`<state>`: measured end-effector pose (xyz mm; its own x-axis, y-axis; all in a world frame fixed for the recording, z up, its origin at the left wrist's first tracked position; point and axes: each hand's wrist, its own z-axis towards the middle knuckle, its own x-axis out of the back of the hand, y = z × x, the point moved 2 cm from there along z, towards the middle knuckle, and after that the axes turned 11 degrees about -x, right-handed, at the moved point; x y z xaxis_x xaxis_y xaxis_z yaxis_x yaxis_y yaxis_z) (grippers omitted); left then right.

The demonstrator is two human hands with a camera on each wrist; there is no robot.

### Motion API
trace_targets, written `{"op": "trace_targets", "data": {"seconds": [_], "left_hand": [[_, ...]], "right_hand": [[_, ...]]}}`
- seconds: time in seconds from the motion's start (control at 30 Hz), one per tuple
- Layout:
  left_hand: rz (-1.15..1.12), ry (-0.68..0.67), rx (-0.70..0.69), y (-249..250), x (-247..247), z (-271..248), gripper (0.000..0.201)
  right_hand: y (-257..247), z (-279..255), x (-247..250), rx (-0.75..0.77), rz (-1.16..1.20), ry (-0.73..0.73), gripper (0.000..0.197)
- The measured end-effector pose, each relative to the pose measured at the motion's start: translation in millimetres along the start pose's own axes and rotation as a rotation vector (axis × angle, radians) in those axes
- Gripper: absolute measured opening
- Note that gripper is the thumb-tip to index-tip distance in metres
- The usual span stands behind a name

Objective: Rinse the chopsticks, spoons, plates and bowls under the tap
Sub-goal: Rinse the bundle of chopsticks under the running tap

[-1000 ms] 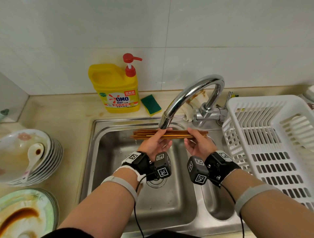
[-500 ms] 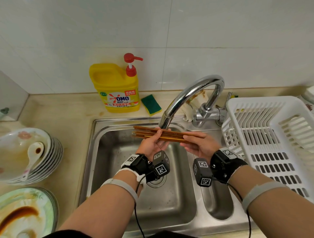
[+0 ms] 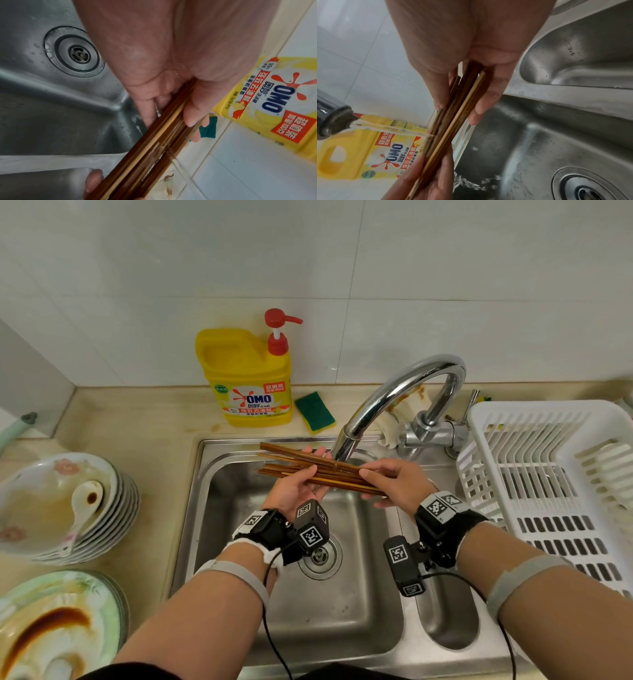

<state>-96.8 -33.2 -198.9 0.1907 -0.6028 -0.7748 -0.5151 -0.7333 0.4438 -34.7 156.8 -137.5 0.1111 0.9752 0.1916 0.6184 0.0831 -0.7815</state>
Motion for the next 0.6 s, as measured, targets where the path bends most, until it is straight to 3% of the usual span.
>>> {"op": "trace_targets", "data": {"seconds": [0.27,0.6], "left_hand": [[-0.024,-0.096,-0.04,12.9,5.5,-2.3,0.041],[-0.065,-0.1,-0.066,19.1,5.5,-5.6,0.05]], "right_hand": [[1.8,13.5,-11.5,0.002,-0.033,0.001,0.013],[-1.3,15.5,-20.8,0.06,-0.252,-0.03,0.016]]}}
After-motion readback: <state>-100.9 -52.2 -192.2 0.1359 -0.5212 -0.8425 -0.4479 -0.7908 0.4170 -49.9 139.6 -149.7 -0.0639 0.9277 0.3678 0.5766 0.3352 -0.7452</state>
